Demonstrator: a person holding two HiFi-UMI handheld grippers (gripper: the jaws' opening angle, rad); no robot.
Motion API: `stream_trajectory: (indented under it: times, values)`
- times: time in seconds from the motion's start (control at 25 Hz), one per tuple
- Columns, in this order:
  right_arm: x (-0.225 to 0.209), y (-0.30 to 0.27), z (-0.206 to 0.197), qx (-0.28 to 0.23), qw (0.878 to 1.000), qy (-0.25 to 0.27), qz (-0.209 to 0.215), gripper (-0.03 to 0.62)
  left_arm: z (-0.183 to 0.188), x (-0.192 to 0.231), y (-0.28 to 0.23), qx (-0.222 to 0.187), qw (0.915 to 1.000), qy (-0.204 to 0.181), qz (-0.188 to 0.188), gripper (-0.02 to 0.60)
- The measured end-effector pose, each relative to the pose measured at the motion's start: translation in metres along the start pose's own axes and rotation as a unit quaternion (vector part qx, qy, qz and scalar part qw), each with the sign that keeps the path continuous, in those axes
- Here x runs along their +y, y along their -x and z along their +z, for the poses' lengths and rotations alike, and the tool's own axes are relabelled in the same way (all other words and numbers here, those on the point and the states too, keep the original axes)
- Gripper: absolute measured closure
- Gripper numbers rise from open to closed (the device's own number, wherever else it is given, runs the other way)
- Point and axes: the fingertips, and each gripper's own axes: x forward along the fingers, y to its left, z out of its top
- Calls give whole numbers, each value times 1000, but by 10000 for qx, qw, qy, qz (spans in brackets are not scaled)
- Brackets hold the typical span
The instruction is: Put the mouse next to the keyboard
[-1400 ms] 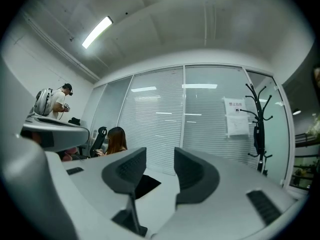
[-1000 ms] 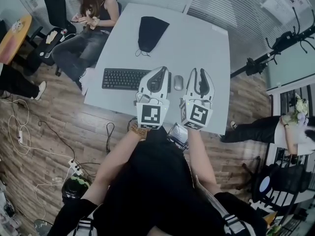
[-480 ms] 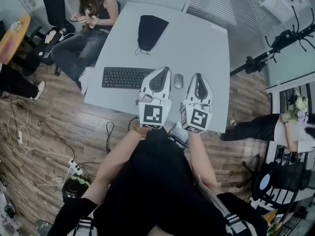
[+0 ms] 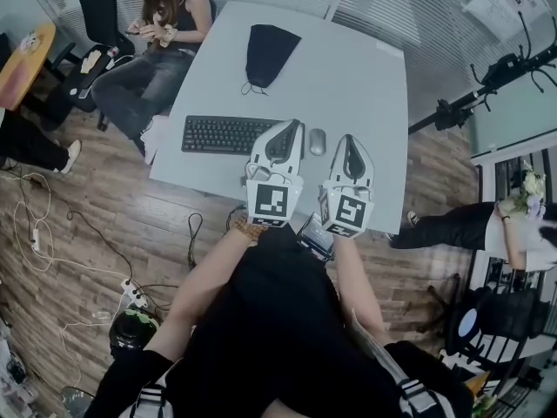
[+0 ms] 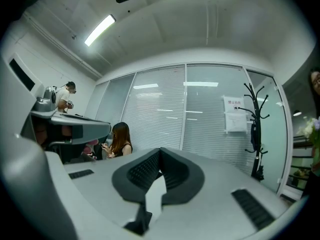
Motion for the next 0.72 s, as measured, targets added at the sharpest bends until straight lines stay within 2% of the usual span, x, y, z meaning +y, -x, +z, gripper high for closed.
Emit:
stream_trajectory:
  times: [0.72]
  values:
    - [-5,5,-11,149,9999,28,24,598,-2,-6,5,51,9999,-103,19,569]
